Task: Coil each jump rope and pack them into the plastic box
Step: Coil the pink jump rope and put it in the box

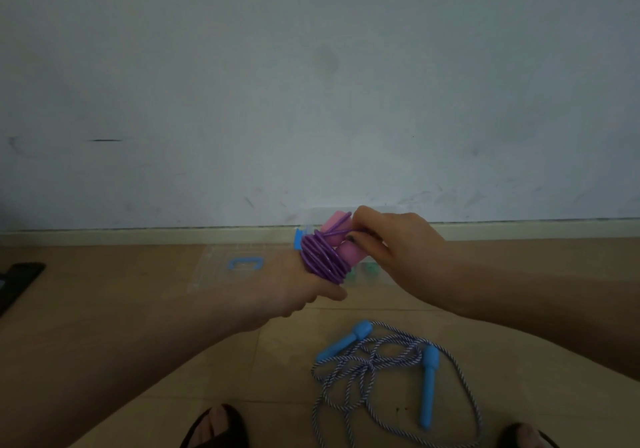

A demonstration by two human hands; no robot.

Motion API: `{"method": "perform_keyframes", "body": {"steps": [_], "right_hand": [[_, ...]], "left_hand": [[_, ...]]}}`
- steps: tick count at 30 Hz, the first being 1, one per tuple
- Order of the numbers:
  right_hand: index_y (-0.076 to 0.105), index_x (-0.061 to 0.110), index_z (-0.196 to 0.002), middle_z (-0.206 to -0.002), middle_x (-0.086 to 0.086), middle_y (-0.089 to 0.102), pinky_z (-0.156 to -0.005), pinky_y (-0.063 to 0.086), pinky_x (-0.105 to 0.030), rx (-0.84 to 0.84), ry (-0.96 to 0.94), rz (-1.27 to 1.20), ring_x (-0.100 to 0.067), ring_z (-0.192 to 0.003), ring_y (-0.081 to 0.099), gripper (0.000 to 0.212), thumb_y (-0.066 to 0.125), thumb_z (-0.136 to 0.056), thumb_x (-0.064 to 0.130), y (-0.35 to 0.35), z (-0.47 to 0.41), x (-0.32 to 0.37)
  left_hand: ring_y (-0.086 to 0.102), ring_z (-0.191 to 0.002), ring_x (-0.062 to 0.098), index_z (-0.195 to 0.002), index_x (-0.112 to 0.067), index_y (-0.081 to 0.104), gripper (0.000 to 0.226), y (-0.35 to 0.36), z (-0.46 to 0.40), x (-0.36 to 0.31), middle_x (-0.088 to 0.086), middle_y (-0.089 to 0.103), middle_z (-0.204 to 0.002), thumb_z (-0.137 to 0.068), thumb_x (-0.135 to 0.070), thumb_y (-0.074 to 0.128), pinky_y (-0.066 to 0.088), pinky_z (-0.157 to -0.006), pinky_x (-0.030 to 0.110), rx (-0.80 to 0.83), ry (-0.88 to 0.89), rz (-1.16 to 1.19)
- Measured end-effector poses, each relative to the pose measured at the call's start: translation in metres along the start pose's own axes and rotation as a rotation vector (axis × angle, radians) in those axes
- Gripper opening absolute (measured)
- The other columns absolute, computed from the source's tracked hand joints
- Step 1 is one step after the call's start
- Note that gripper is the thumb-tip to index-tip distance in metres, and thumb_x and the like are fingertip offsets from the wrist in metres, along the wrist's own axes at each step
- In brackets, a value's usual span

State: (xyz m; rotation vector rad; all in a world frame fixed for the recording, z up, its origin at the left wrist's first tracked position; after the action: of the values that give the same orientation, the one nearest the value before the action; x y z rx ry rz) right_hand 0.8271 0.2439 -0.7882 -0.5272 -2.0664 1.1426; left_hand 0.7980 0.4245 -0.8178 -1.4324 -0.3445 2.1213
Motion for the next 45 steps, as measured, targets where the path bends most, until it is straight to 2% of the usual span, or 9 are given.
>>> {"method": "perform_keyframes", "body": {"steps": [3, 6, 8, 15, 20, 26, 33, 41, 45], "right_hand": [[0.045, 0.024, -0.086, -0.067, 0.015, 0.051, -0.056, 0.034, -0.017, -0.021, 0.026, -0.059, -0.004, -0.06, 0.05, 0.014, 0.048, -0.1, 0.027, 0.0, 0.0, 0.0], [0.057, 0.017, -0.089, -0.078, 0.004, 0.067, -0.068, 0.051, -0.033, -0.046, 0.111, -0.18, -0.013, -0.073, 0.063, 0.013, 0.053, -0.097, 0.026, -0.001, 0.0, -0.004], [0.061, 0.02, -0.088, -0.079, 0.006, 0.07, -0.071, 0.054, -0.032, -0.058, 0.15, -0.25, -0.009, -0.075, 0.066, 0.009, 0.058, -0.095, 0.025, -0.003, -0.001, -0.005], [0.071, 0.021, -0.094, -0.082, 0.009, 0.073, -0.066, 0.051, -0.015, 0.046, 0.252, -0.46, -0.001, -0.077, 0.068, 0.013, 0.06, -0.094, 0.014, -0.007, -0.006, -0.012], [0.072, 0.011, -0.096, -0.086, -0.001, 0.075, -0.075, 0.057, -0.023, 0.081, 0.313, -0.653, -0.012, -0.083, 0.072, 0.01, 0.064, -0.092, 0.014, -0.004, -0.006, -0.015], [0.069, 0.001, -0.095, -0.088, -0.012, 0.075, -0.082, 0.058, -0.033, 0.014, 0.551, -0.99, -0.025, -0.087, 0.072, 0.015, 0.067, -0.09, 0.015, 0.004, -0.006, -0.019], [0.069, 0.004, -0.089, -0.093, -0.016, 0.071, -0.085, 0.059, -0.041, -0.05, 0.546, -0.888, -0.03, -0.089, 0.069, 0.015, 0.063, -0.093, 0.017, 0.002, -0.005, -0.018], [0.068, 0.001, -0.103, -0.101, -0.013, 0.071, -0.083, 0.057, -0.029, 0.145, 0.541, -1.077, -0.019, -0.09, 0.068, 0.019, 0.058, -0.095, 0.015, 0.005, -0.006, -0.015], [0.069, -0.003, -0.101, -0.099, -0.017, 0.072, -0.079, 0.058, -0.028, 0.028, 0.577, -1.08, -0.023, -0.087, 0.07, 0.019, 0.064, -0.091, 0.013, 0.004, -0.006, -0.016]], "left_hand": [[0.043, -0.051, 0.013, -0.081, -0.019, 0.066, 0.026, 0.0, 0.0, -0.001, -0.002, 0.054, -0.063, -0.068, -0.033, 0.084, 0.038, -0.047, 0.025, -0.015, 0.019, -0.018], [0.045, -0.053, 0.012, -0.086, -0.02, 0.067, 0.028, -0.001, 0.0, -0.002, -0.002, 0.056, -0.065, -0.069, -0.034, 0.083, 0.04, -0.048, 0.025, -0.006, 0.034, -0.035], [0.046, -0.053, 0.012, -0.087, -0.02, 0.067, 0.029, -0.002, 0.0, -0.001, -0.002, 0.056, -0.066, -0.068, -0.035, 0.084, 0.04, -0.049, 0.025, -0.003, 0.038, -0.035], [0.044, -0.052, 0.012, -0.086, -0.02, 0.067, 0.029, -0.002, 0.0, 0.004, -0.001, 0.056, -0.066, -0.067, -0.033, 0.085, 0.039, -0.047, 0.024, 0.019, 0.026, -0.03], [0.041, -0.049, 0.011, -0.081, -0.021, 0.065, 0.026, -0.003, 0.003, 0.007, -0.003, 0.054, -0.062, -0.067, -0.031, 0.085, 0.036, -0.046, 0.024, 0.034, 0.037, -0.017], [0.044, -0.047, 0.009, -0.085, -0.02, 0.069, 0.028, -0.006, -0.001, 0.003, -0.002, 0.056, -0.062, -0.066, -0.031, 0.086, 0.039, -0.046, 0.023, -0.014, 0.071, -0.005], [0.043, -0.058, 0.016, -0.087, -0.019, 0.067, 0.027, 0.002, -0.004, -0.002, 0.002, 0.054, -0.069, -0.07, -0.032, 0.083, 0.039, -0.051, 0.028, 0.022, 0.022, 0.005], [0.042, -0.056, 0.015, -0.083, -0.019, 0.065, 0.025, 0.002, -0.006, -0.004, 0.001, 0.053, -0.067, -0.071, -0.031, 0.083, 0.037, -0.048, 0.027, 0.031, 0.024, 0.005], [0.042, -0.054, 0.016, -0.082, -0.019, 0.066, 0.027, 0.001, -0.006, -0.005, 0.0, 0.054, -0.065, -0.067, -0.034, 0.084, 0.037, -0.049, 0.028, 0.019, 0.029, -0.009]]}}
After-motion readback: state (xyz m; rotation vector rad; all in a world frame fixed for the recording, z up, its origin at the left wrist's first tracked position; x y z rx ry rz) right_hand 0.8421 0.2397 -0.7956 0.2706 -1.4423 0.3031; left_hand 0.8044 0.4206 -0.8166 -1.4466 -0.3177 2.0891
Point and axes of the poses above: each hand's wrist, its own z-axis away from the middle knuckle, its own y-axis out of the palm, x = y × z, the point moved 2 cm from there along -z, towards the middle knuckle
